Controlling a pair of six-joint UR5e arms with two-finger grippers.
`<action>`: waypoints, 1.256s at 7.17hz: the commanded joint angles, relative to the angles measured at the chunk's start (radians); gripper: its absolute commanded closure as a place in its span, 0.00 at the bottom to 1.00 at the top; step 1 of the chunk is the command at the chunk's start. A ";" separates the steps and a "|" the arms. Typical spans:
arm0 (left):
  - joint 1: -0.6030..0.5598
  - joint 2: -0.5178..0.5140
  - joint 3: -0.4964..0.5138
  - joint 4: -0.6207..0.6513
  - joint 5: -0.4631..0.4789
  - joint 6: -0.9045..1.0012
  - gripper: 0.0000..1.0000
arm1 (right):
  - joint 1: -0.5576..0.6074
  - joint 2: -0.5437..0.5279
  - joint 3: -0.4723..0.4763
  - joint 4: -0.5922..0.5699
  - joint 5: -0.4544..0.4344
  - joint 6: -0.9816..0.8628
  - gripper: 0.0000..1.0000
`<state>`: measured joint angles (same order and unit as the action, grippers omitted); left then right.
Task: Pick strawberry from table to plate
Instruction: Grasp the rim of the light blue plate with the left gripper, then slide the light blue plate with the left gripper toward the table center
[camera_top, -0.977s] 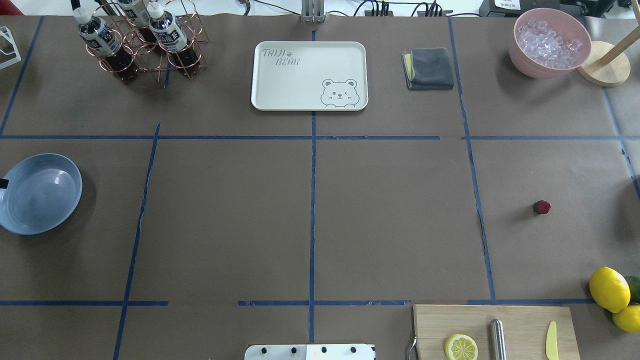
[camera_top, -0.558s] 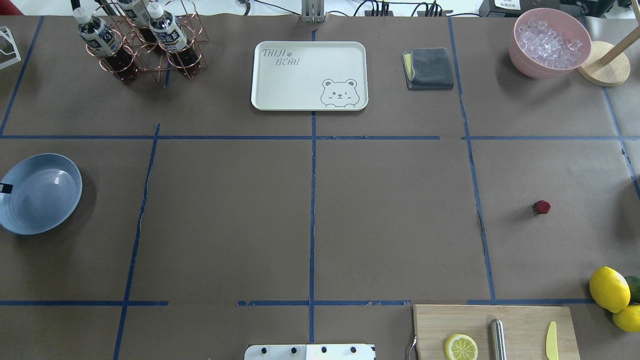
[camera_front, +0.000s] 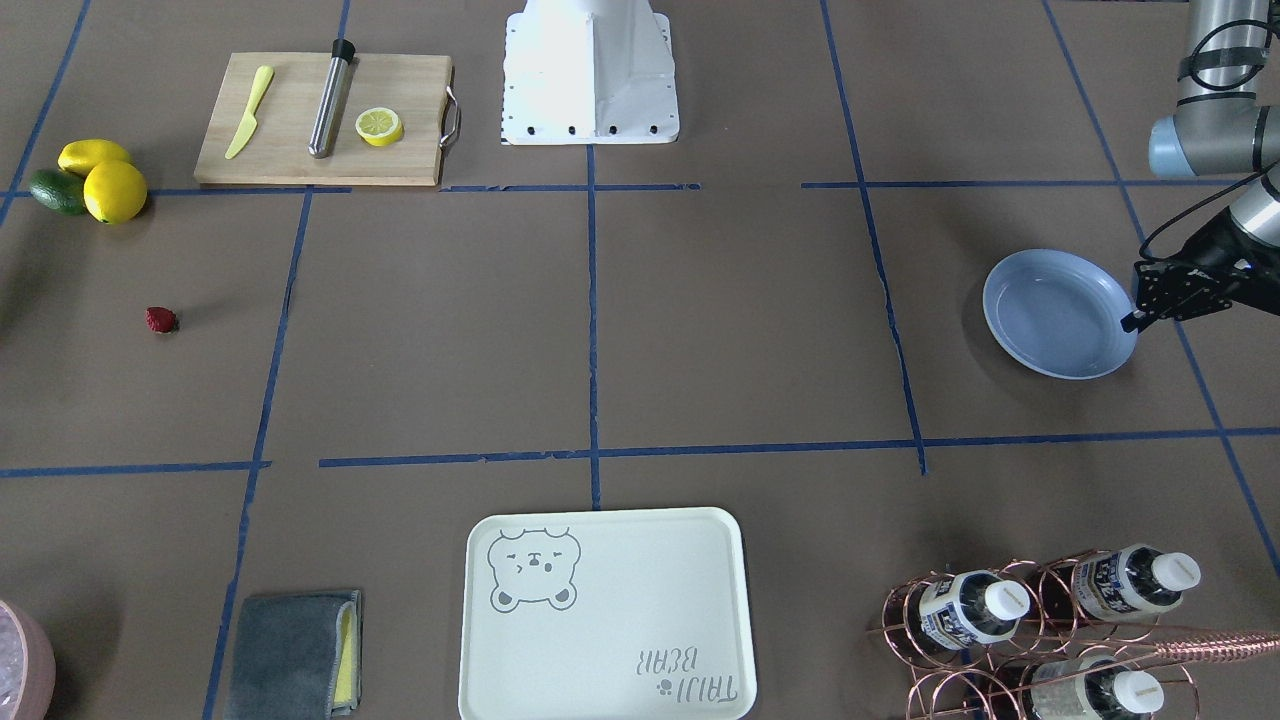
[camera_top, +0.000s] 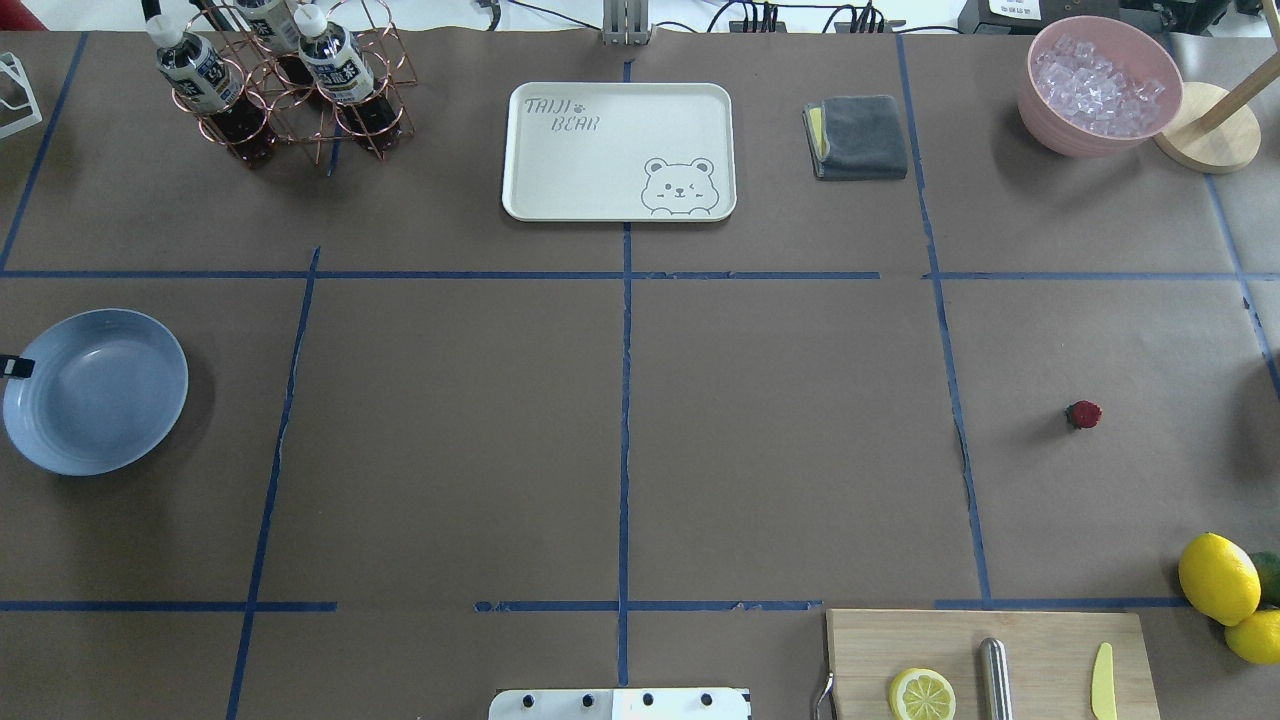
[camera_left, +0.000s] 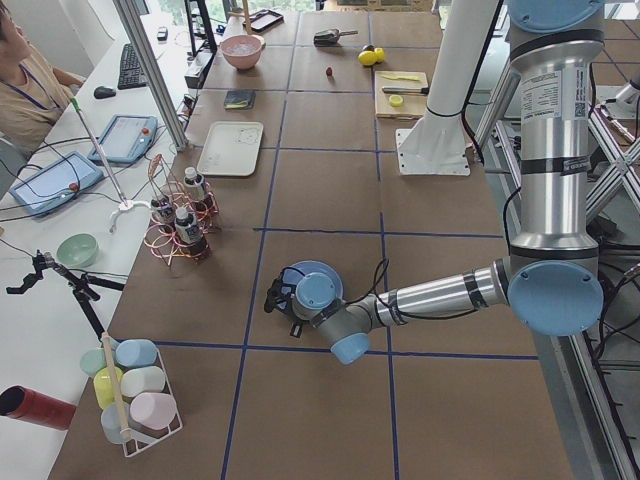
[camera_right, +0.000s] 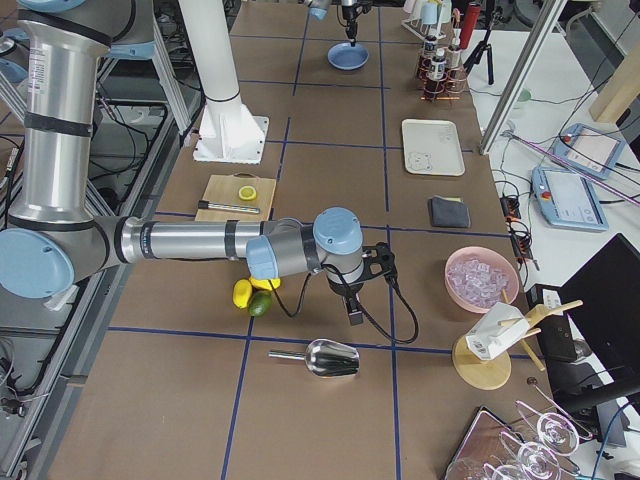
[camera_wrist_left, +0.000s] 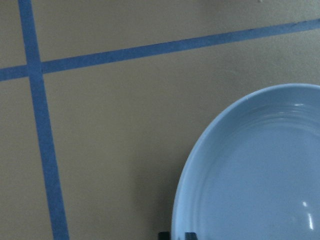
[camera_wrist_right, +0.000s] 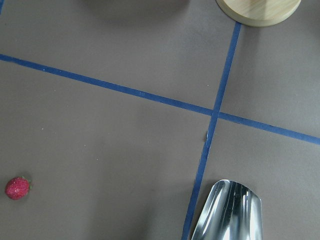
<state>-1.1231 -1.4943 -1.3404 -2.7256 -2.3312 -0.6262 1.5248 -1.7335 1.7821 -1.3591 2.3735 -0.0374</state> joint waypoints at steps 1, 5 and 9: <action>0.002 -0.073 -0.226 0.216 -0.076 -0.192 1.00 | 0.000 0.000 0.002 0.000 0.016 0.001 0.00; 0.367 -0.473 -0.260 0.424 0.205 -0.658 1.00 | 0.000 -0.001 0.000 0.000 0.023 0.002 0.00; 0.598 -0.598 -0.200 0.478 0.424 -0.734 1.00 | 0.002 -0.004 0.002 -0.002 0.023 0.002 0.00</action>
<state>-0.5722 -2.0827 -1.5515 -2.2503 -1.9559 -1.3559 1.5262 -1.7372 1.7847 -1.3594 2.3961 -0.0353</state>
